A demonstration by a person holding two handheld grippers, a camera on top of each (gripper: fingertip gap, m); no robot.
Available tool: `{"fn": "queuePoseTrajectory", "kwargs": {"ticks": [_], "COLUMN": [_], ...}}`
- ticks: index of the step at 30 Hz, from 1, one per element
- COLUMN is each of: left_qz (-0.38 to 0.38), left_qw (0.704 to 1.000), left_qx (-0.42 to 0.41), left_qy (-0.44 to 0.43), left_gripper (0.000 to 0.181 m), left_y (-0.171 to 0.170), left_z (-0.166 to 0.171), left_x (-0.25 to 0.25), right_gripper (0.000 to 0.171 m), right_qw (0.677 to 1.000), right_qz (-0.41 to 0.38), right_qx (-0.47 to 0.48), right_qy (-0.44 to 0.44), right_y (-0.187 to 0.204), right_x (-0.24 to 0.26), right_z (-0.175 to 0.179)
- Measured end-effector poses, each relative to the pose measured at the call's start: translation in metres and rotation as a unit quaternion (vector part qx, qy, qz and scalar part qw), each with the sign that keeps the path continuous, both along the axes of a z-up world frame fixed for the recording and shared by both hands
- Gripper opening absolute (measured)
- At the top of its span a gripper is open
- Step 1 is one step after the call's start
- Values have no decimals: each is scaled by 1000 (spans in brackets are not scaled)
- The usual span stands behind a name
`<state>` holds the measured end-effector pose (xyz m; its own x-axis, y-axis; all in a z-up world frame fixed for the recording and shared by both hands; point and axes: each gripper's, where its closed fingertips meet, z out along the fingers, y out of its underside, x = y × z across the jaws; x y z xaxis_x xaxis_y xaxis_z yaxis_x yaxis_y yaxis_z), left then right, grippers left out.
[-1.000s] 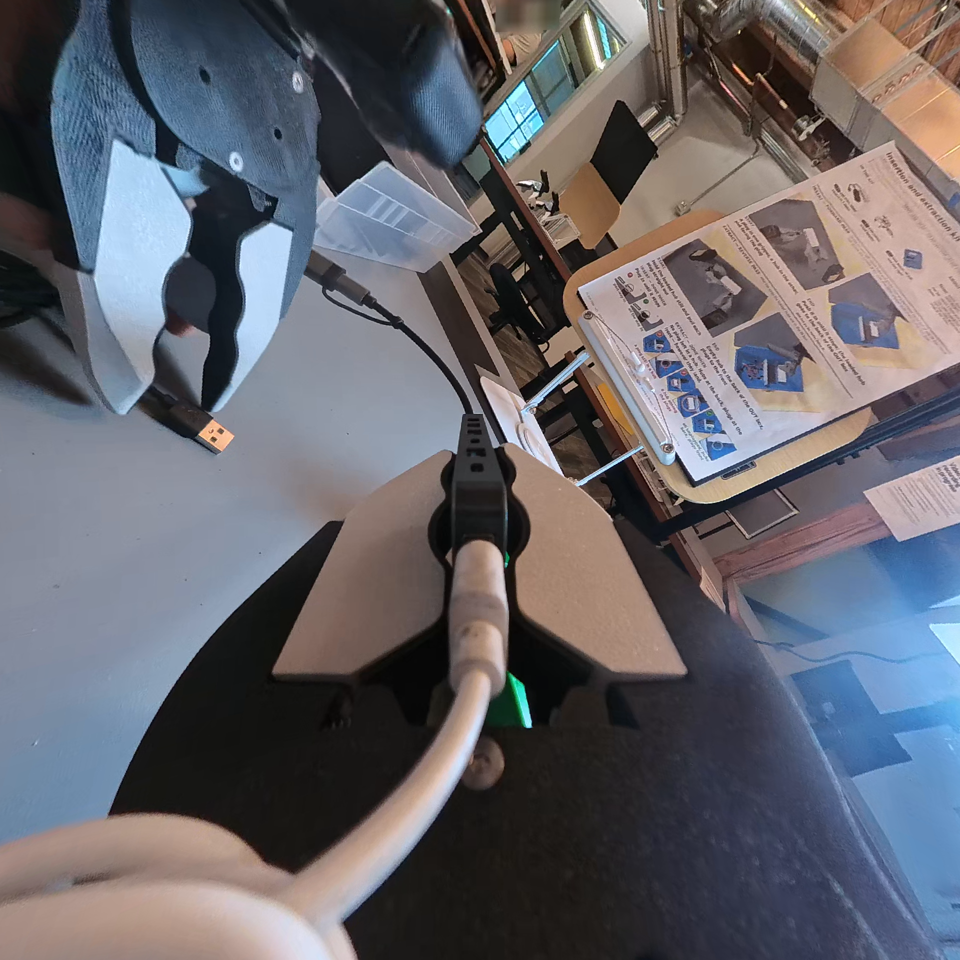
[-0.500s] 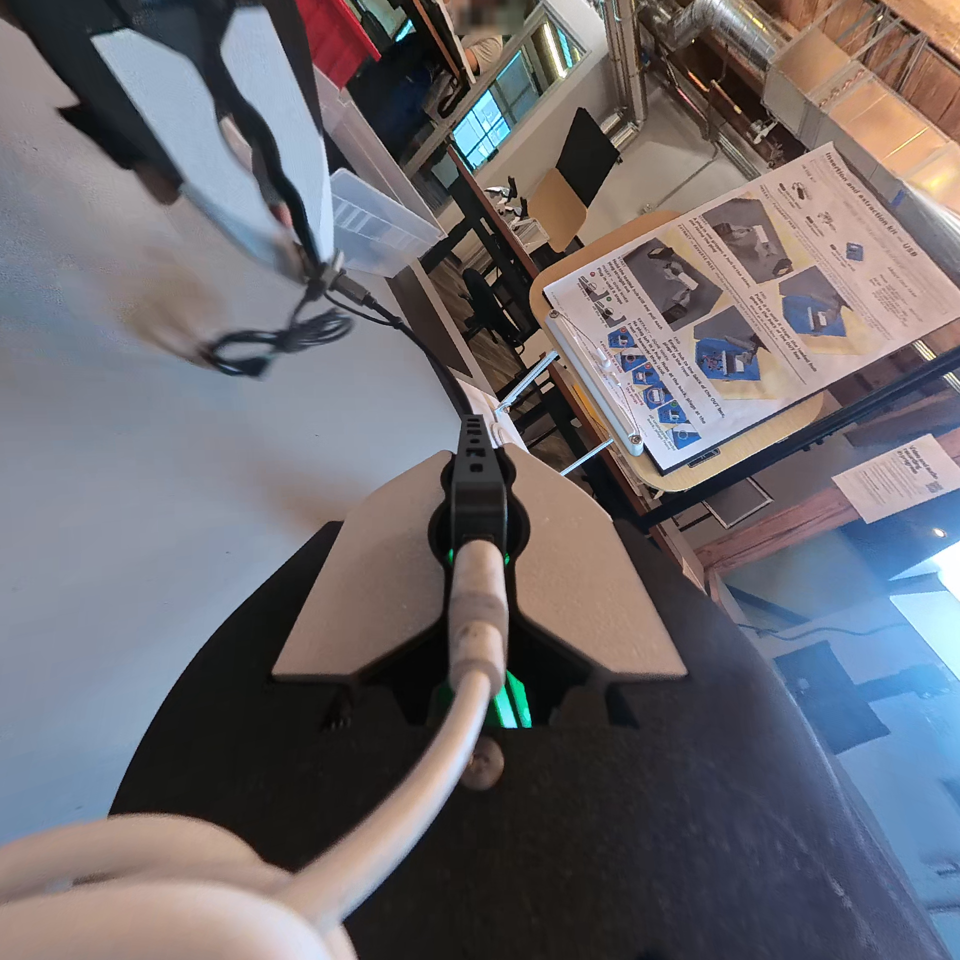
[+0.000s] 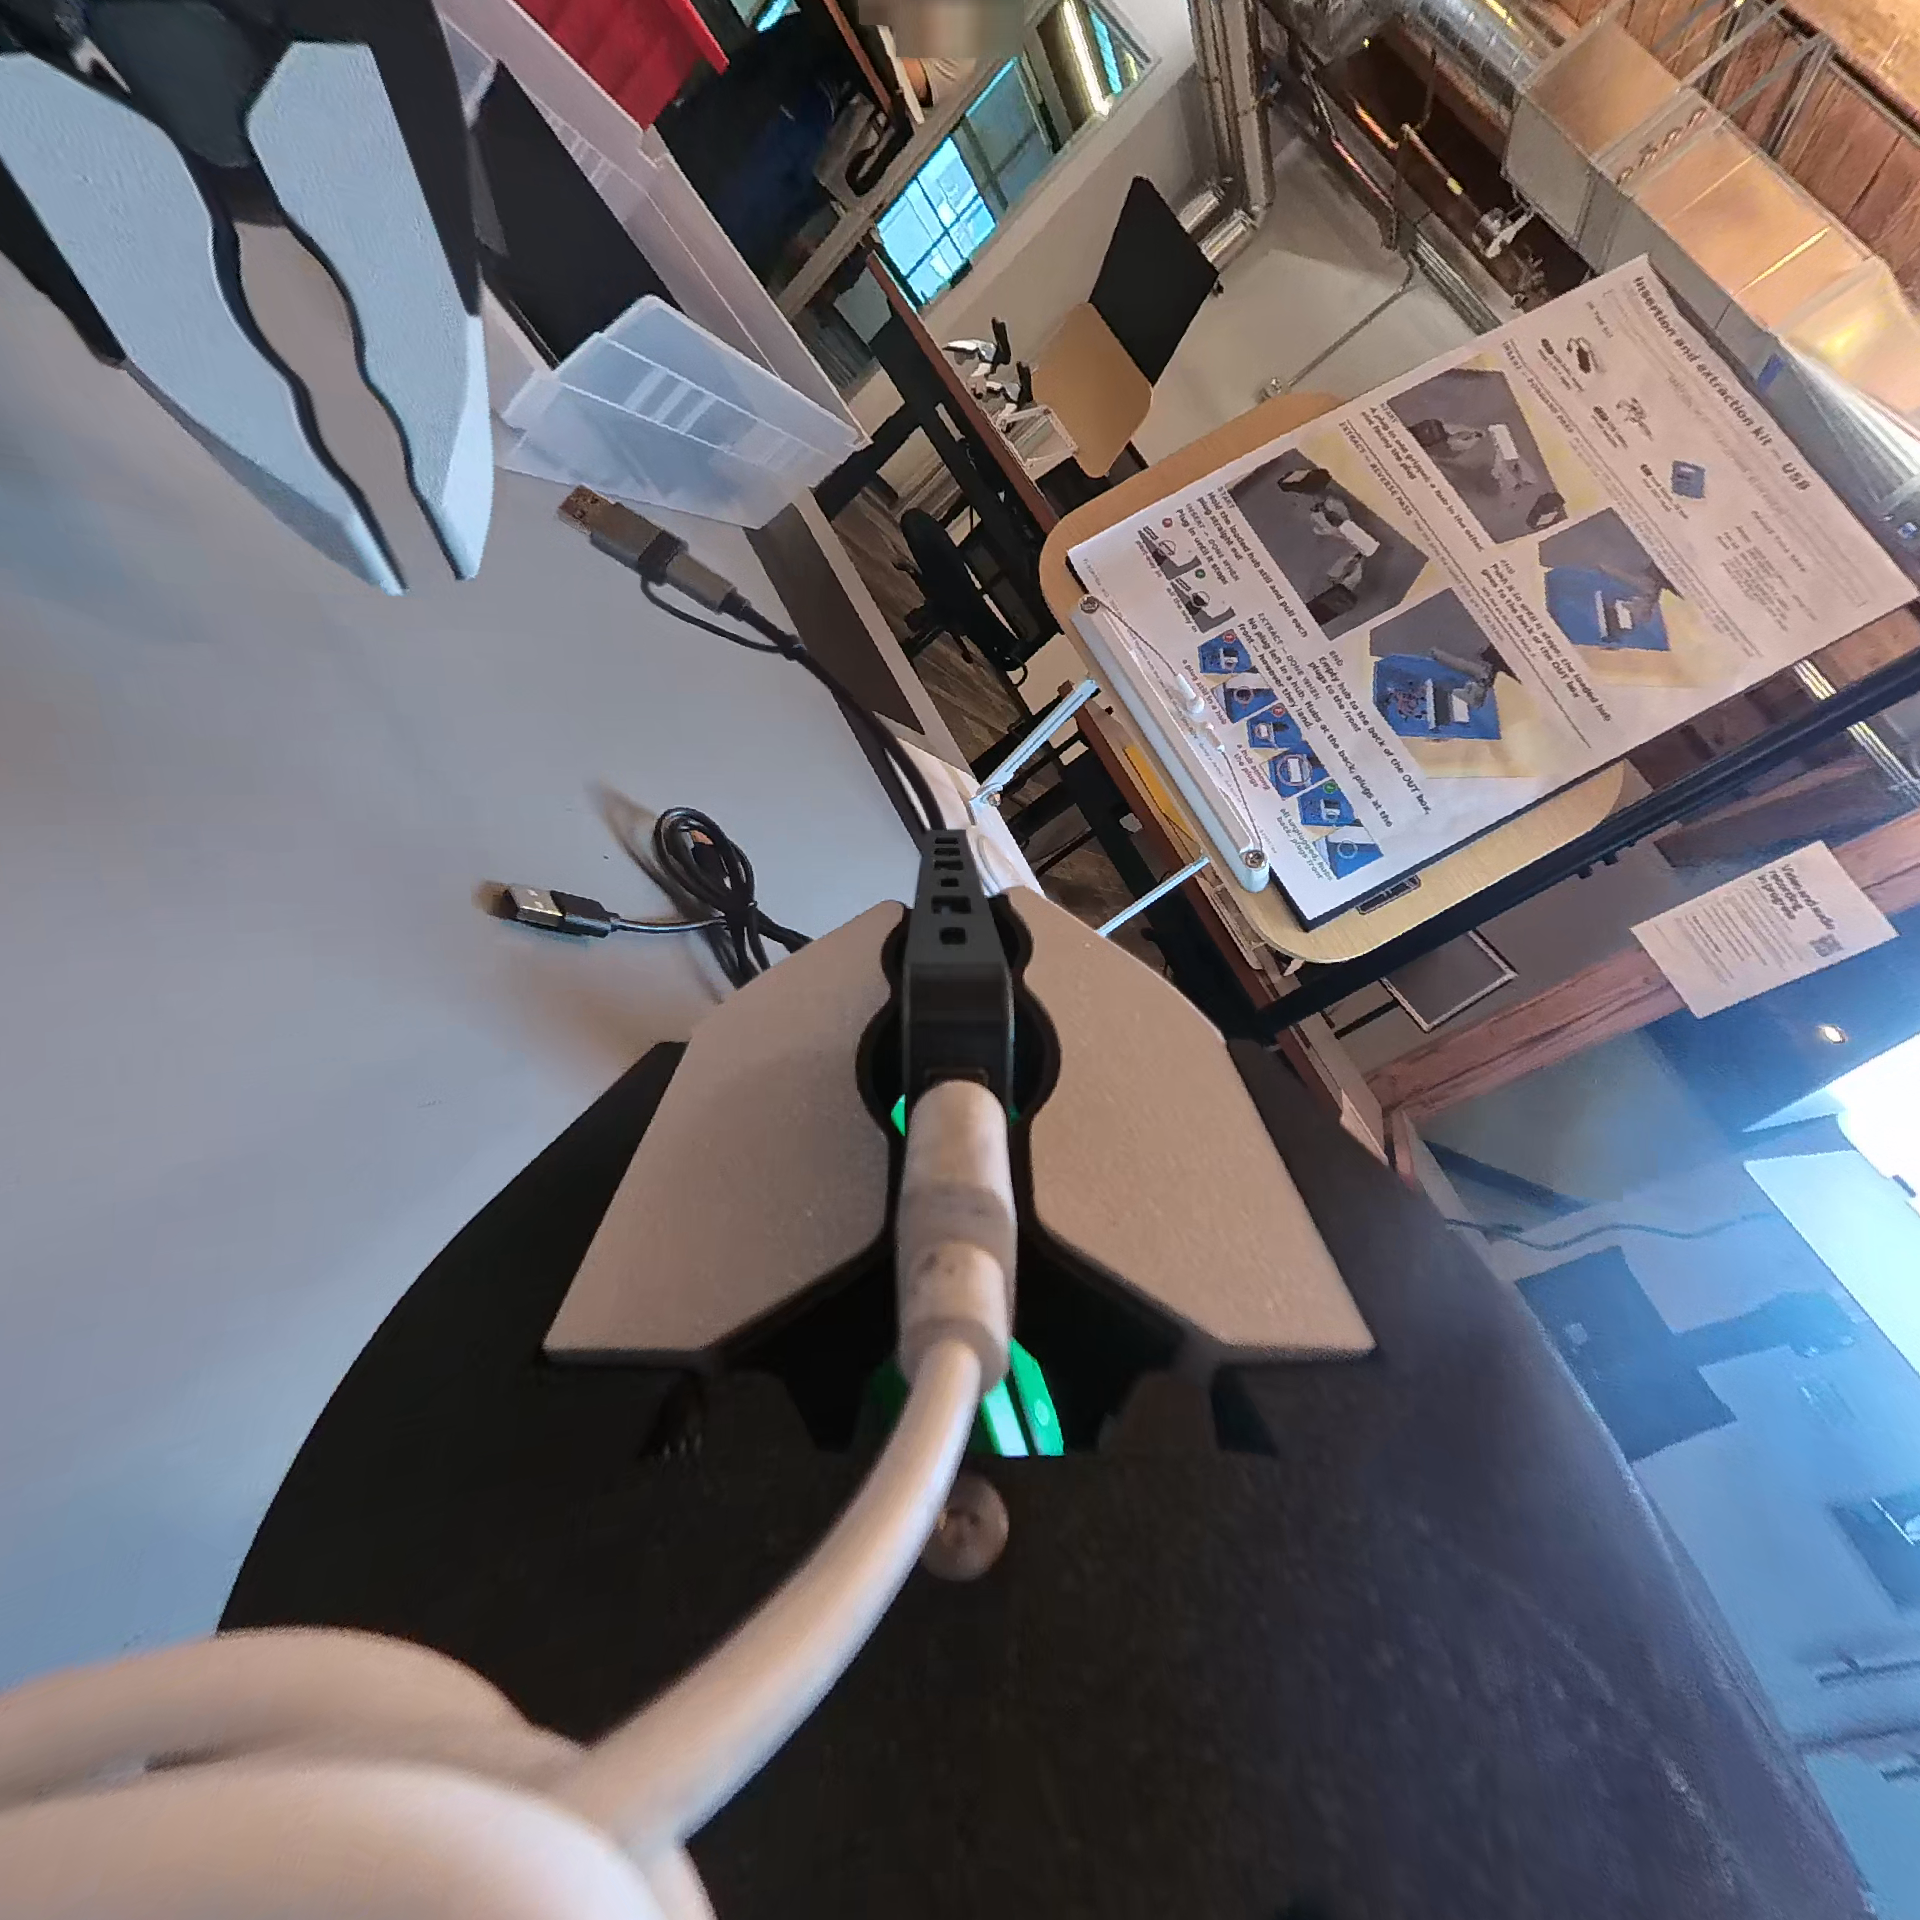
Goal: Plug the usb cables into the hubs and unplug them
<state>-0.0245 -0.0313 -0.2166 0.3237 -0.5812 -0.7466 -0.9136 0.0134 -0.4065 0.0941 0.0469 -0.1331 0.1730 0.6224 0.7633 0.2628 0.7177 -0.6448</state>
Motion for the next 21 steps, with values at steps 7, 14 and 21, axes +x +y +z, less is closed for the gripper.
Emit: {"fn": "queuePoseTrajectory", "kwargs": {"ticks": [7,14,21], "left_qz": [-126,-224,-279], "left_qw": [980,938,896], "left_qx": [-79,-149,-229], "left_qy": [129,220,260], "left_gripper": [27,34,15], "left_y": [41,81,87], "left_z": [-27,-38,-47], "left_x": [16,25,36], "right_gripper": [13,13,13], "right_qw": [999,995,993], "right_qz": [-34,-57,-72], "right_qx": [-25,-51,-61], "right_qy": [33,60,69], "right_y": [15,30,40], "right_x": [7,17,26], "right_z": [10,19,22]}}
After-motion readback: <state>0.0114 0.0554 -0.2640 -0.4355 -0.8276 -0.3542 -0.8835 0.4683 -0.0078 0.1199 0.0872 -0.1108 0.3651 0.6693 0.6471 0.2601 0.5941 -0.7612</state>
